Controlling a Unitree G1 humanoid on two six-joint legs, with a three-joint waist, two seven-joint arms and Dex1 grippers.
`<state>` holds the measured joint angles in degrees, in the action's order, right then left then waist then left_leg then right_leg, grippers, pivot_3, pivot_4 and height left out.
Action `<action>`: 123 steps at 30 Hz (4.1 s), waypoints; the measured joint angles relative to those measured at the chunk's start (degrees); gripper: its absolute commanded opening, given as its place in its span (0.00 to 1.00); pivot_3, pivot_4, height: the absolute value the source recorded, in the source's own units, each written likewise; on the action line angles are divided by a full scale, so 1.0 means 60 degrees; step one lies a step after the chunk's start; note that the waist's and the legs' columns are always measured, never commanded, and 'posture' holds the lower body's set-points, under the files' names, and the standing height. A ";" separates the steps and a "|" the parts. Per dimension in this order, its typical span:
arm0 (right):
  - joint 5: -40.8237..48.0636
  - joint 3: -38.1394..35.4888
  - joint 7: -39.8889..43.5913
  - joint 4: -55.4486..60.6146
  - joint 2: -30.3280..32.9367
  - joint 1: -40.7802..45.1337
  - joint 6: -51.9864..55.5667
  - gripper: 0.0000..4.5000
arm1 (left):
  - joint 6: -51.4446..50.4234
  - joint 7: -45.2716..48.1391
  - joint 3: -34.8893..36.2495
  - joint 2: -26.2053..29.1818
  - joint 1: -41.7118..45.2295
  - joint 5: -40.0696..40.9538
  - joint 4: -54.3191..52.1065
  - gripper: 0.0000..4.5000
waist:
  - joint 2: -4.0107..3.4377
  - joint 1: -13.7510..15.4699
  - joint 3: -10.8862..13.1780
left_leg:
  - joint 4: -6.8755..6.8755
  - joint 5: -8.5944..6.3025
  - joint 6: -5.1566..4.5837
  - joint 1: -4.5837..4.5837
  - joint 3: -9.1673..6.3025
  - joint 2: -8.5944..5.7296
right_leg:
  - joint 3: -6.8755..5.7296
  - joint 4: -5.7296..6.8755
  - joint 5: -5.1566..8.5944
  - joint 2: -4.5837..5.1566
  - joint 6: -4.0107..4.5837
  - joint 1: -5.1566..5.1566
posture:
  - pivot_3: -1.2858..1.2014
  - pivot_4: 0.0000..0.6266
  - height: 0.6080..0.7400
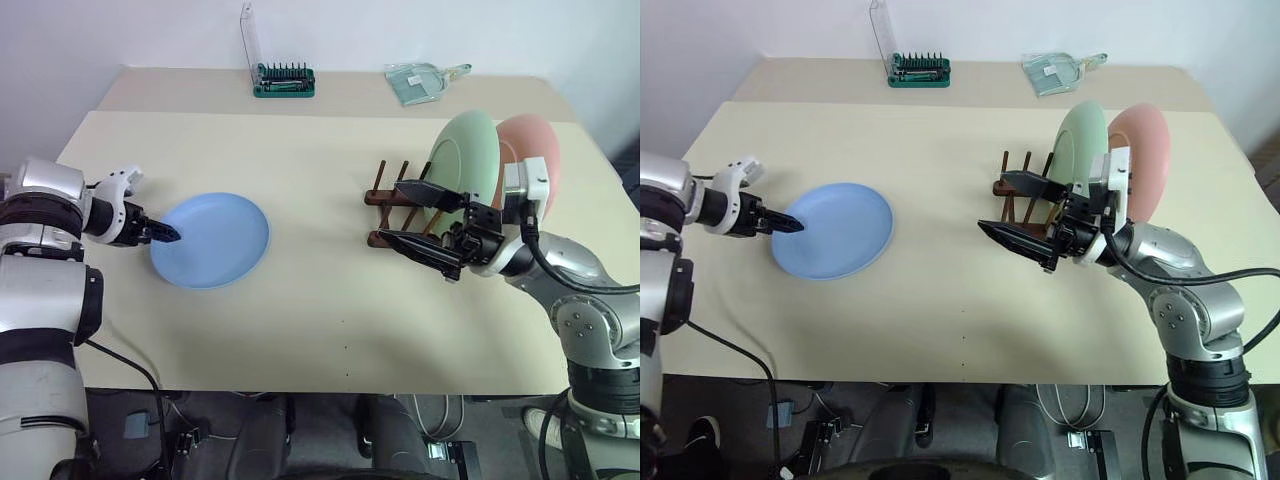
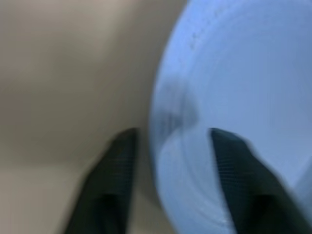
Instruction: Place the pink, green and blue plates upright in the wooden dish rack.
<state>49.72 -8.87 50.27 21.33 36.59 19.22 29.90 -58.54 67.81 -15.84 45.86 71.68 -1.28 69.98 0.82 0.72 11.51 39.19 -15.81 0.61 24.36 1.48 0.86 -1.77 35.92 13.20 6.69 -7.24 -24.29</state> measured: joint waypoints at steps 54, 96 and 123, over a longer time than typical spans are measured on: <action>-1.5028 0.3873 -0.6270 -0.3989 -0.1313 0.3021 -0.9349 1.00 | 0.2781 -1.0531 0.6151 -0.7650 -0.5808 0.7417 -1.4018 0.00 | 0.0039 -0.0223 -0.0014 | 0.0002 0.0067 0.0112 -0.0001 -0.0012 -0.0005 | 0.0008 0.0024 -0.0001 0.0002 0.0005 -0.0019 | 0.52 0.24 1.00; -1.2249 0.3300 -0.5829 -0.3781 -0.2373 0.3608 -0.8299 0.00 | 0.2469 -0.6403 0.6651 -0.2773 -0.5567 1.0195 -1.1012 0.99 | 0.0036 -0.0262 -0.0014 | -0.0015 0.0070 0.0118 -0.0007 -0.0016 0.0000 | 0.0006 0.0023 -0.0001 -0.0006 0.0007 -0.0014 | 0.52 0.24 1.00; 0.5643 -0.1807 -0.8805 -0.0952 -0.3887 0.3602 0.1230 0.00 | 0.6371 -0.2184 0.5140 -0.2847 -0.6692 0.7159 -1.1227 0.99 | 0.0027 -0.0229 -0.0013 | -0.0016 0.0033 0.0051 -0.0009 -0.0013 0.0007 | 0.0002 0.0024 -0.0004 -0.0007 0.0012 -0.0012 | 0.52 0.24 1.00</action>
<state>83.58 -19.71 -2.56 15.62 13.27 40.83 37.28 -20.32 54.71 15.00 28.77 31.53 41.68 2.63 0.98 -0.65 11.43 39.09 -15.62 0.91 24.31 1.40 0.90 -1.76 36.06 13.18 6.64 -7.17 -24.36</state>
